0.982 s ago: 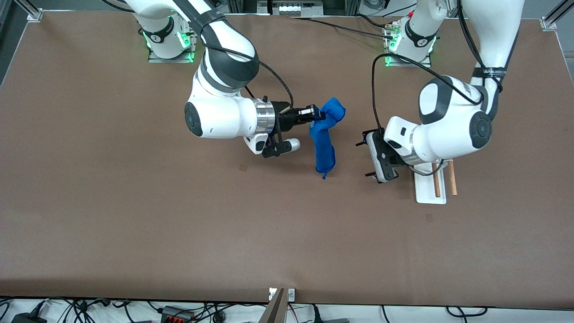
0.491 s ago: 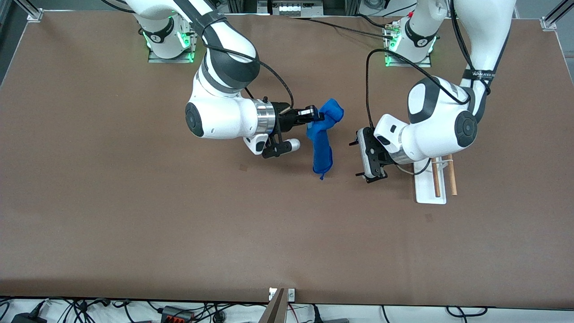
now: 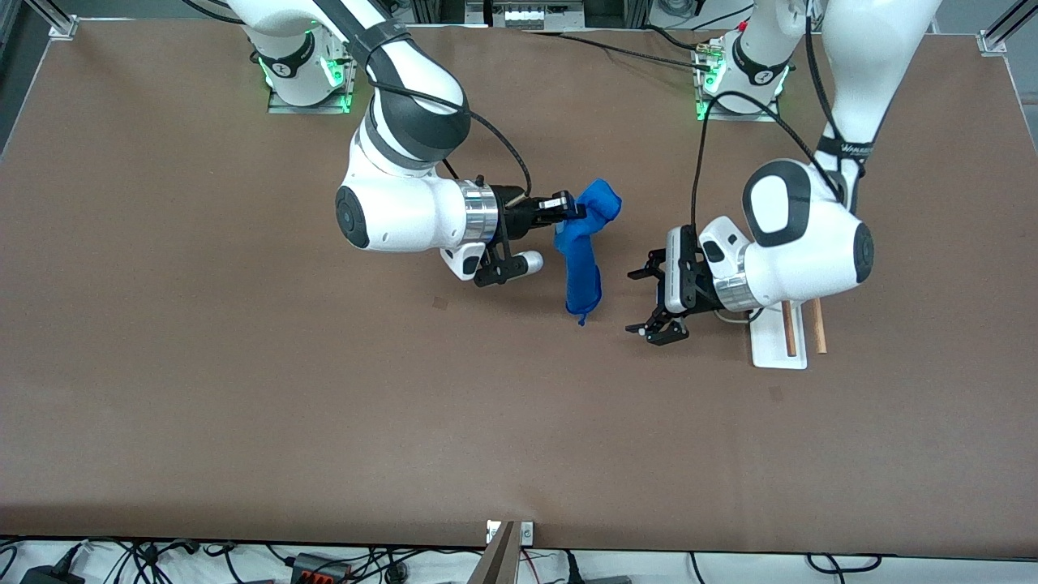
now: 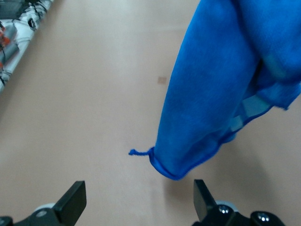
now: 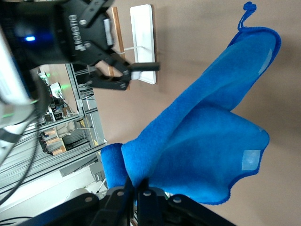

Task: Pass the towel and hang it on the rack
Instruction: 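Move the left gripper to the hanging towel beside the right gripper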

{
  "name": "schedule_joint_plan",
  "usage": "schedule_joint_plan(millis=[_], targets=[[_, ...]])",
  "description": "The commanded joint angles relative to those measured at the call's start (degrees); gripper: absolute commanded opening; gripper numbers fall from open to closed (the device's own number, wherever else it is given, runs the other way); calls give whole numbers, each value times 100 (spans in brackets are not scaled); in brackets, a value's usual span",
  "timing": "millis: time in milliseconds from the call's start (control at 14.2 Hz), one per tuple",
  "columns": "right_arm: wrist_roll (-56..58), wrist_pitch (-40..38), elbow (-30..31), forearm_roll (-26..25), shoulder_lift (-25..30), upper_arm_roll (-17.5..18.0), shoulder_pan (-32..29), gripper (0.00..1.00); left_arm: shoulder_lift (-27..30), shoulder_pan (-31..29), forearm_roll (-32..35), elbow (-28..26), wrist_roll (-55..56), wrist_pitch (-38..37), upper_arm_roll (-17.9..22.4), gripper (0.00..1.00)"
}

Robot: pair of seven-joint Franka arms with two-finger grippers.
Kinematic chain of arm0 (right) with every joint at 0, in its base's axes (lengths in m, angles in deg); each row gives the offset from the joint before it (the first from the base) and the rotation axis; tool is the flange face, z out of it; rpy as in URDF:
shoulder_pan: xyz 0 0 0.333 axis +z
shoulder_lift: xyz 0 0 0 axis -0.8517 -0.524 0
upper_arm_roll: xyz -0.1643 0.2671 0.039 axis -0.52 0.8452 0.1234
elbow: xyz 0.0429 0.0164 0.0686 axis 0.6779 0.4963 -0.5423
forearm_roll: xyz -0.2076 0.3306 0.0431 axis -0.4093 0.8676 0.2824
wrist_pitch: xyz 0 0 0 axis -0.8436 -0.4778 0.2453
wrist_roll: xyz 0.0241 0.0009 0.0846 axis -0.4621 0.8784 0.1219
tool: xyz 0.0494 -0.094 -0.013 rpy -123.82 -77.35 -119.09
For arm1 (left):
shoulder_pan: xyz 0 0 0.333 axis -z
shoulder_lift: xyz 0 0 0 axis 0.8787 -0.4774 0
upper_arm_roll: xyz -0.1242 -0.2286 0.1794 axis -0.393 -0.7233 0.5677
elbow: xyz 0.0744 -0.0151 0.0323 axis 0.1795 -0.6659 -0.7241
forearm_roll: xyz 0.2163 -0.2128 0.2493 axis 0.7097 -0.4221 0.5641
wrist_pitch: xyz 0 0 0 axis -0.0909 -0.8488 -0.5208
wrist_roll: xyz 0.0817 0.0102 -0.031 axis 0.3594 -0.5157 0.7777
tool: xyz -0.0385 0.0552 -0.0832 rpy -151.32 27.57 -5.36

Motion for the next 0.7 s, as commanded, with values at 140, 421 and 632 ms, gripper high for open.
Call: schedule_joint_plan(millis=[140,421,632], targets=[[85,39,78,-68,23,4,24,0,-185,202,-663,186,-827,253,-42,100],[85,30,114,-218,23,4,16,0,-219,466,-752,512,-933,262,-42,100],[94,30,131,-227,23,4,16,0,-360,624,-761,635,-933,271,-42,100]])
